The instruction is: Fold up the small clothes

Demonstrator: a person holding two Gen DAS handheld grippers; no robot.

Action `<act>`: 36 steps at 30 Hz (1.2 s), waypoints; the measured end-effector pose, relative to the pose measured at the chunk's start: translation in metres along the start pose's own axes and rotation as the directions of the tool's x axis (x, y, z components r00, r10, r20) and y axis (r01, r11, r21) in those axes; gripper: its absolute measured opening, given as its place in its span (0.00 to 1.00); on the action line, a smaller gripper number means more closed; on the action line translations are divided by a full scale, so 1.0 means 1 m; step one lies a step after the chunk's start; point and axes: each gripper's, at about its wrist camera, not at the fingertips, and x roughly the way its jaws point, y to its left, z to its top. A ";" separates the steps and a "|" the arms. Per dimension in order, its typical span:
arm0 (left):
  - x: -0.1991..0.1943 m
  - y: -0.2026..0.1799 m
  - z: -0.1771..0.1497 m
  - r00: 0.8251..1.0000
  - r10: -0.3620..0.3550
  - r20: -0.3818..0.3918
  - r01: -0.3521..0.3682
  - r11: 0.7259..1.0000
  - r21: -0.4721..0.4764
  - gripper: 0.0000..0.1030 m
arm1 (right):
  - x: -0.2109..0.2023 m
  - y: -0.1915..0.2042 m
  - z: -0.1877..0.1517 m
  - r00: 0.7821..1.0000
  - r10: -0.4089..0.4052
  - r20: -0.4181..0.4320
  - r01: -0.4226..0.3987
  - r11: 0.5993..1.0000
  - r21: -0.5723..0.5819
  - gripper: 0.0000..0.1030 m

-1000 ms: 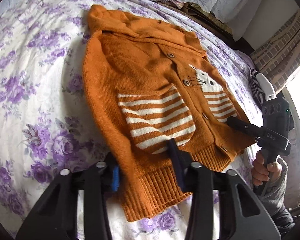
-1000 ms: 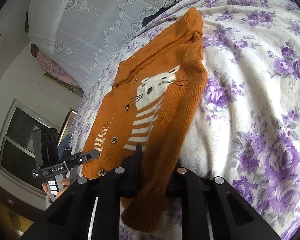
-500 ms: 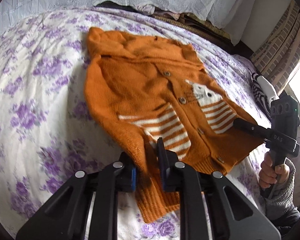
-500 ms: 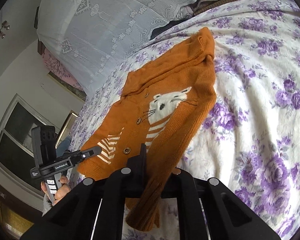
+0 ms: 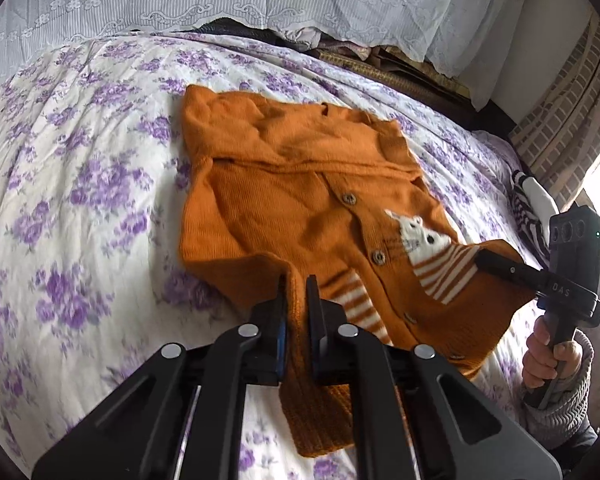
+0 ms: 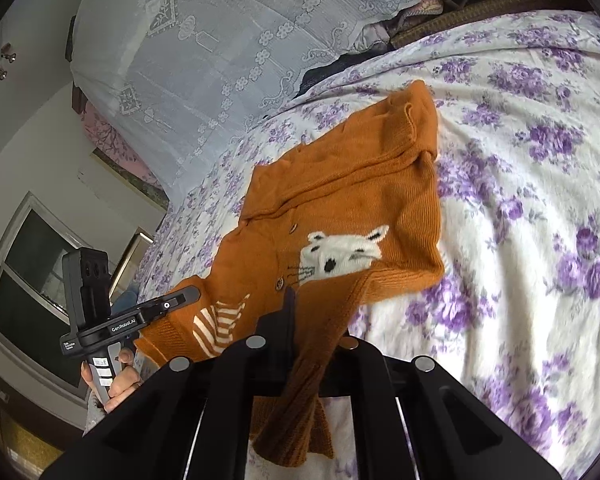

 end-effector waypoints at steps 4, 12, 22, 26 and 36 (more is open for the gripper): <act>0.003 0.002 0.014 1.000 0.020 0.017 -0.020 1.000 -0.012 0.07 | 0.005 0.002 0.014 1.000 -0.013 0.005 0.013 1.000 -0.008 0.07; 0.011 0.013 0.038 0.999 0.034 0.029 -0.033 0.999 -0.041 0.03 | 0.018 0.001 0.035 1.000 -0.010 0.025 0.009 1.000 0.022 0.07; 0.002 0.032 0.038 0.998 -0.062 -0.004 0.062 0.995 -0.078 0.12 | 0.033 -0.010 0.042 1.000 -0.007 0.025 0.005 0.999 0.046 0.07; -0.027 0.044 -0.003 0.999 -0.036 0.005 0.036 0.994 -0.100 0.51 | 0.033 -0.014 0.042 1.000 0.016 0.018 -0.017 0.997 0.069 0.07; -0.015 0.022 -0.035 0.972 -0.208 -0.109 0.194 0.973 -0.129 0.73 | 0.025 -0.007 0.041 0.999 0.020 0.036 -0.022 0.998 0.052 0.07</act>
